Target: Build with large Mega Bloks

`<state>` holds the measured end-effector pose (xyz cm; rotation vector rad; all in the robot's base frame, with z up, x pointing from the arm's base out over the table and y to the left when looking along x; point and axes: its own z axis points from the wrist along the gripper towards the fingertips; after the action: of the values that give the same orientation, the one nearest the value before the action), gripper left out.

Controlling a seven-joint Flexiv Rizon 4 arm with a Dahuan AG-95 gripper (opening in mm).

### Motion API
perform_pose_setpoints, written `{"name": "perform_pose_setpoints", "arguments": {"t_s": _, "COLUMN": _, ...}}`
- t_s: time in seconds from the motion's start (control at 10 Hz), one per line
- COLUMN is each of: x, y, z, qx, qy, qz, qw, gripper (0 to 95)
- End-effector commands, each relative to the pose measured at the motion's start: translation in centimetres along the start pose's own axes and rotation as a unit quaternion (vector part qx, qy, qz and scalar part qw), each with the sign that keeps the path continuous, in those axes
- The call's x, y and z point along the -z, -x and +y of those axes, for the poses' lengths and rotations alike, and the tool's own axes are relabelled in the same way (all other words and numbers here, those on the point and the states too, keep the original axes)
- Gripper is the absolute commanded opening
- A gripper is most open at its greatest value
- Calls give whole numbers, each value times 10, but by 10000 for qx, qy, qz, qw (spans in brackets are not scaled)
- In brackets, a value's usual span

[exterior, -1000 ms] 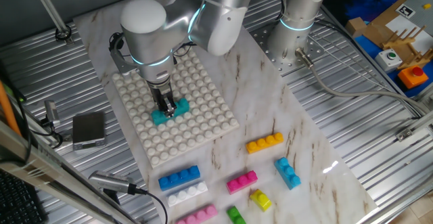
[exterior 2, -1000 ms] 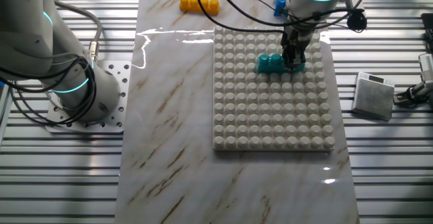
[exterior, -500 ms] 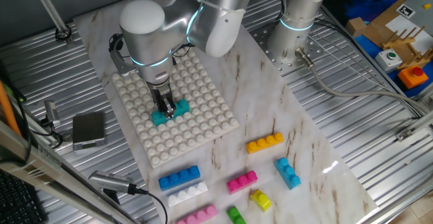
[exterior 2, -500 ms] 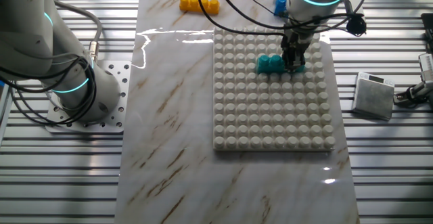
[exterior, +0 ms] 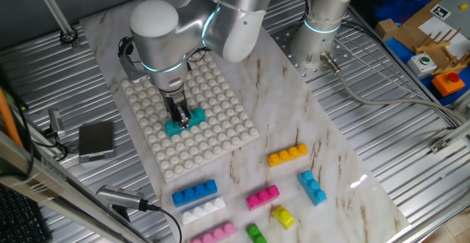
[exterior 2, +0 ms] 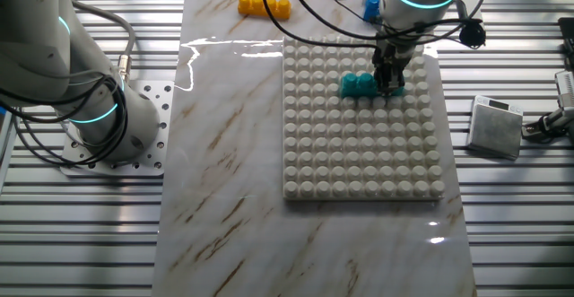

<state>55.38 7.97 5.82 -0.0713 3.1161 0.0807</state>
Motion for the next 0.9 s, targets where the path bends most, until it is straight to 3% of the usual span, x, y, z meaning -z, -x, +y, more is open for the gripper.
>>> {"name": "perform_pose_setpoints", "arguments": {"t_s": 0.1, "x": -2, "y": 0, "z": 0, "qx": -3, "qy": -12, "qz": 36, "qw": 10000, "gripper": 0}}
{"name": "perform_pose_setpoints", "arguments": {"t_s": 0.2, "x": -2, "y": 0, "z": 0, "qx": 30, "qy": -12, "qz": 42, "qw": 10000, "gripper": 0}}
{"name": "perform_pose_setpoints", "arguments": {"t_s": 0.4, "x": 0, "y": 0, "z": 0, "qx": 76, "qy": -4, "qz": 98, "qw": 9999, "gripper": 380}}
{"name": "perform_pose_setpoints", "arguments": {"t_s": 0.7, "x": 1, "y": 0, "z": 0, "qx": 166, "qy": -5, "qz": 99, "qw": 9998, "gripper": 380}}
{"name": "perform_pose_setpoints", "arguments": {"t_s": 0.9, "x": 16, "y": -2, "z": 2, "qx": 234, "qy": 3, "qz": 120, "qw": 9997, "gripper": 380}}
